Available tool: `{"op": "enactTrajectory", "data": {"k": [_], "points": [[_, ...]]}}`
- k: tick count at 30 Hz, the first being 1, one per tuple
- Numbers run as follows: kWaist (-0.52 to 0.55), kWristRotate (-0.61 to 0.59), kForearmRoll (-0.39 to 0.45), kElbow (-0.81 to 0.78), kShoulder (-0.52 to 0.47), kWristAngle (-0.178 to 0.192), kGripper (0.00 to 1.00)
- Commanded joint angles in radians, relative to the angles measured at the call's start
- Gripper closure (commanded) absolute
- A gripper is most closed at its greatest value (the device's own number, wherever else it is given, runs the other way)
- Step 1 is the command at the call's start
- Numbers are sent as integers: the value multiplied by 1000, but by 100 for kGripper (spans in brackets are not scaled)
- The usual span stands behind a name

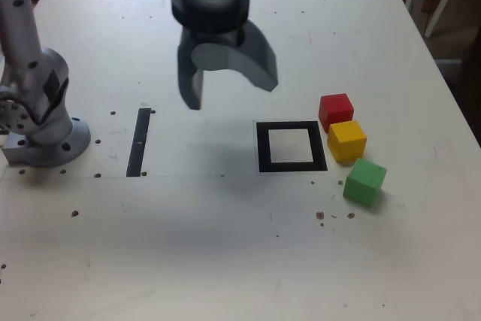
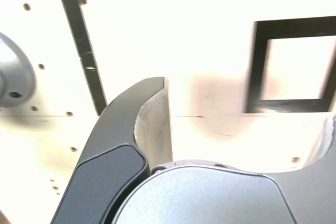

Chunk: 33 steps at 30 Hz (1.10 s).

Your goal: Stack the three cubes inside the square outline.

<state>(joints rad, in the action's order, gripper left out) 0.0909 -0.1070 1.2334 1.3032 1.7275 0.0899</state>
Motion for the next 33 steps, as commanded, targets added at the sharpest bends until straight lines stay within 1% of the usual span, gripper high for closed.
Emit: {"op": "enactTrajectory", "data": {"k": [1, 8, 15, 26, 33], "points": [[-7, -5, 16, 39, 24, 3, 1], [-17, -27, 81, 210, 136, 17, 1], [-55, -31, 138, 371, 254, 19, 1], [-131, -18, 161, 525, 425, 6, 2], [-165, 2, 170, 581, 500, -6, 3]]}}
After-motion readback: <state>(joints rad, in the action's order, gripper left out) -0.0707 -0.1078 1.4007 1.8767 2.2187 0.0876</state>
